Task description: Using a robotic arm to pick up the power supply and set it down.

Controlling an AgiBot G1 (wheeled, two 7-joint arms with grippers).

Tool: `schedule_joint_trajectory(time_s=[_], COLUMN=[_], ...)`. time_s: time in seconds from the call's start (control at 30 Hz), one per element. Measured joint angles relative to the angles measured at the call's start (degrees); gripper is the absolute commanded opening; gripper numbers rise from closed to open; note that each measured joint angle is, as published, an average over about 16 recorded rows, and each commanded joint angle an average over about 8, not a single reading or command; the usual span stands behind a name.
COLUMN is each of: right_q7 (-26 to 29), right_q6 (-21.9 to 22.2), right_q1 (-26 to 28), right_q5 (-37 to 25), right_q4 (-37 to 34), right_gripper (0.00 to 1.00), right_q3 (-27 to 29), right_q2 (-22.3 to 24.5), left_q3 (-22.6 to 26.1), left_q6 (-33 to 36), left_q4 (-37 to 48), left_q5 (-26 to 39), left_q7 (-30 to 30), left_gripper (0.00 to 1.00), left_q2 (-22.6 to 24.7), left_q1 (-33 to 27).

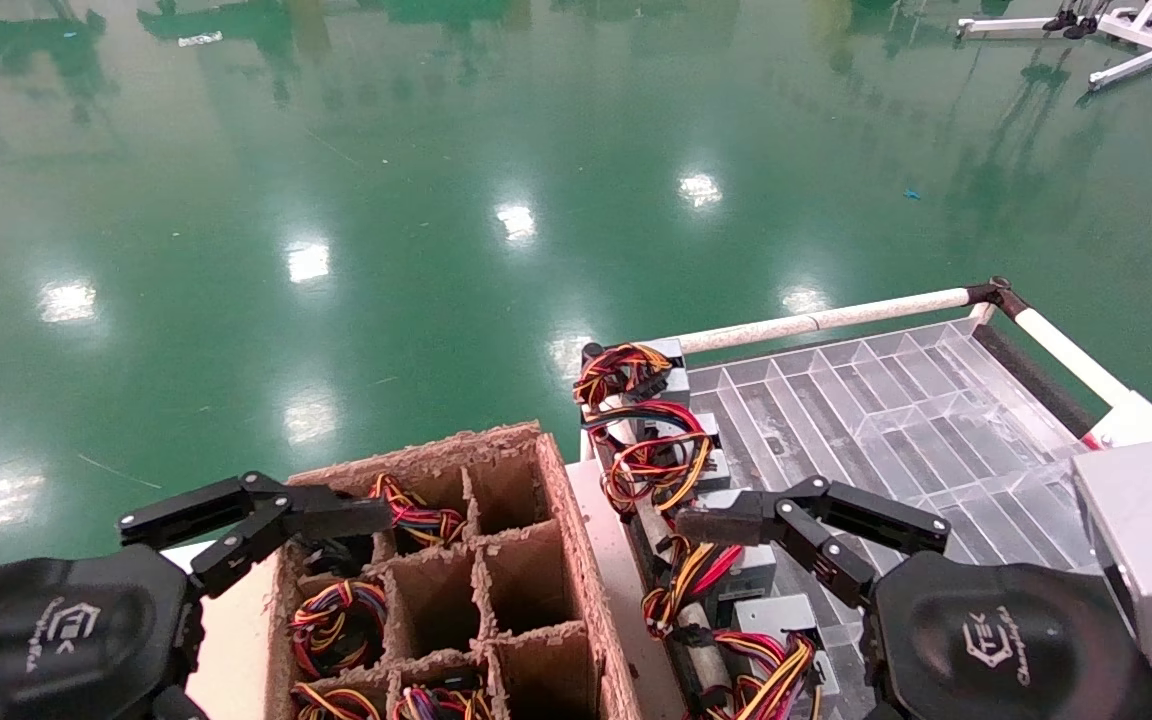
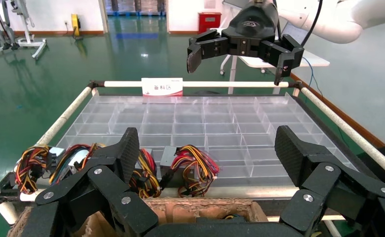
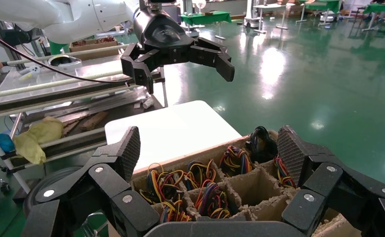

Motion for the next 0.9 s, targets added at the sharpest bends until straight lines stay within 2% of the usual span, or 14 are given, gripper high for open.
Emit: schedule_joint_trajectory(time_s=[0.9], right_q7=[0.0], right_q6=[0.4], right_q1=[-0.1], right_q5=[-1.1], right_q4=[0.1], right_gripper=[1.00], right_q3=[-0.5], right_q2=[-0.1], left_q3=[0.0], left_q6=[0.0], left_q4=[0.0], left_q5=[0.0], left_q7=[0.0], left_gripper=[0.00], left_q2=[0.0], left_q1=[0.0])
